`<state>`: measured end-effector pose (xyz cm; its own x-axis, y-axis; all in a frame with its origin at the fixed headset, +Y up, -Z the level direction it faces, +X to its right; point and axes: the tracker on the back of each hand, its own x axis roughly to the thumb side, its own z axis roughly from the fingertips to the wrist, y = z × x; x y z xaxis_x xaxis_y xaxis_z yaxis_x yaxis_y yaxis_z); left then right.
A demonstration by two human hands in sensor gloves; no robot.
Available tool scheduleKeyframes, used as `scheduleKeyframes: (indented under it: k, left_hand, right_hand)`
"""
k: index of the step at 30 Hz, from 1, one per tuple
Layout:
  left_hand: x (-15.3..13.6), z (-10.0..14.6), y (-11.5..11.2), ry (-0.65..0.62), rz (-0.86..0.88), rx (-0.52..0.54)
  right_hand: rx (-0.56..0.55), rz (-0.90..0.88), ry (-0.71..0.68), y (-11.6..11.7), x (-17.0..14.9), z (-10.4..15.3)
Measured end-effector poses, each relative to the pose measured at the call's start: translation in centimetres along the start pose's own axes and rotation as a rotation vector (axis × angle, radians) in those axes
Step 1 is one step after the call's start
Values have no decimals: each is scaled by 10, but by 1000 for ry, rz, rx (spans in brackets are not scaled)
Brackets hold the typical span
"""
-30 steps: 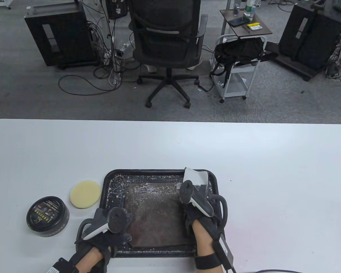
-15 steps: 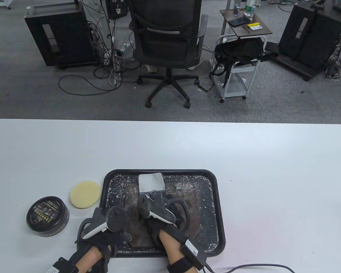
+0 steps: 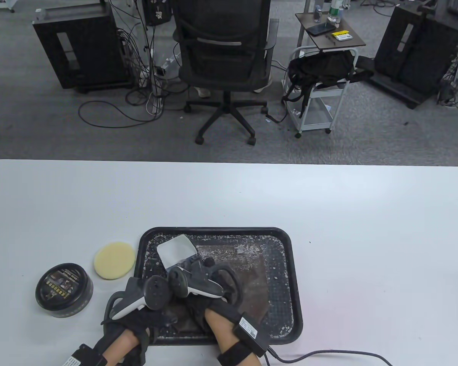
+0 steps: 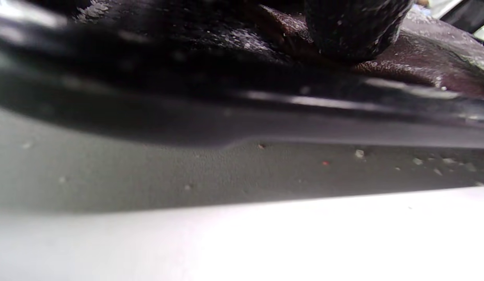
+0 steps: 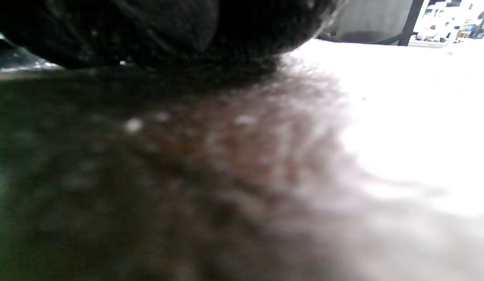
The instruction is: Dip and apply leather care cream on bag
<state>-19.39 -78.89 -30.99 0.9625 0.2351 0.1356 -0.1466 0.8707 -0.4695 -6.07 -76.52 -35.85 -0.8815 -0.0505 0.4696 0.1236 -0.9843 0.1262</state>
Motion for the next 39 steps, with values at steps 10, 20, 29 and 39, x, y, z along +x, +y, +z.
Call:
scheduleKeyframes:
  k: [10,20,29,39]
  left_hand:
    - [2,0,2,20,-54,11]
    - [3,0,2,23,-63,13]
    - [3,1,0,26,-72,19]
    - [3,2,-2,30,-63,0]
  right_hand:
    - [24,49,45,0,-33,16]
    - [19,95,130,3,-85,45]
    - [-1,52,237,2,-132,69]
    - [-4,69,313,4,-138,83]
